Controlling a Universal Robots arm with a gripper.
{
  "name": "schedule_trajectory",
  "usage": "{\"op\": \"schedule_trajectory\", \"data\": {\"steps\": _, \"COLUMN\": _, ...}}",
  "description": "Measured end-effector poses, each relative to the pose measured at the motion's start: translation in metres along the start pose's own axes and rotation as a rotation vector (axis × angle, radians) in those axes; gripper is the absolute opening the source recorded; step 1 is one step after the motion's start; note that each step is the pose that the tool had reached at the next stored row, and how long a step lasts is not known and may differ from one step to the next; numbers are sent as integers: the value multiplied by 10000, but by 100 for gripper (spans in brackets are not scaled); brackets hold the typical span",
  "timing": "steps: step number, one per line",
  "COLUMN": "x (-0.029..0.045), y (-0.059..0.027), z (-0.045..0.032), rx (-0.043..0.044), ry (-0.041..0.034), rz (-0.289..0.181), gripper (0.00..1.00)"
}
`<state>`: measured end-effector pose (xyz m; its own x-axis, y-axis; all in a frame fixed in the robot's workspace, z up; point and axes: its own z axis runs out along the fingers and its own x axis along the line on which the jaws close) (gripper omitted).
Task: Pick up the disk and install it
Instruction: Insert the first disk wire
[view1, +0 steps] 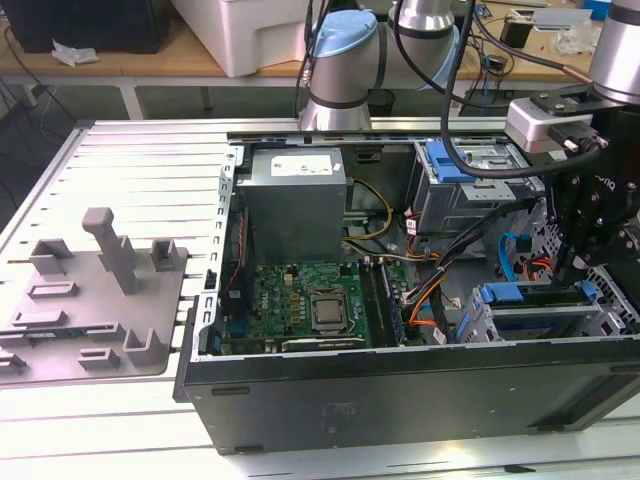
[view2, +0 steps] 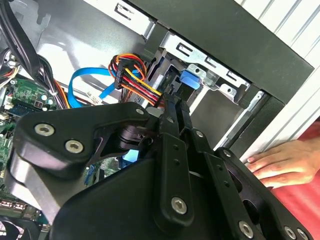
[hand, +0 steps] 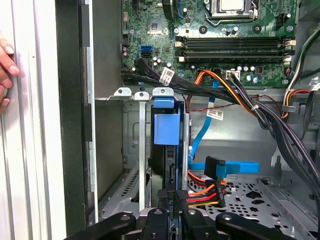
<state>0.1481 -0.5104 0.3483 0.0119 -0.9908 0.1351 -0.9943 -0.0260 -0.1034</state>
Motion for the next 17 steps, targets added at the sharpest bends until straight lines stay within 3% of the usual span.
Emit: {"op": "schedule_trajectory", "data": {"steps": 17, "x": -33, "y": -4, "z": 29, "rx": 0, "ry": 1, "rz": 0, "gripper": 17}}
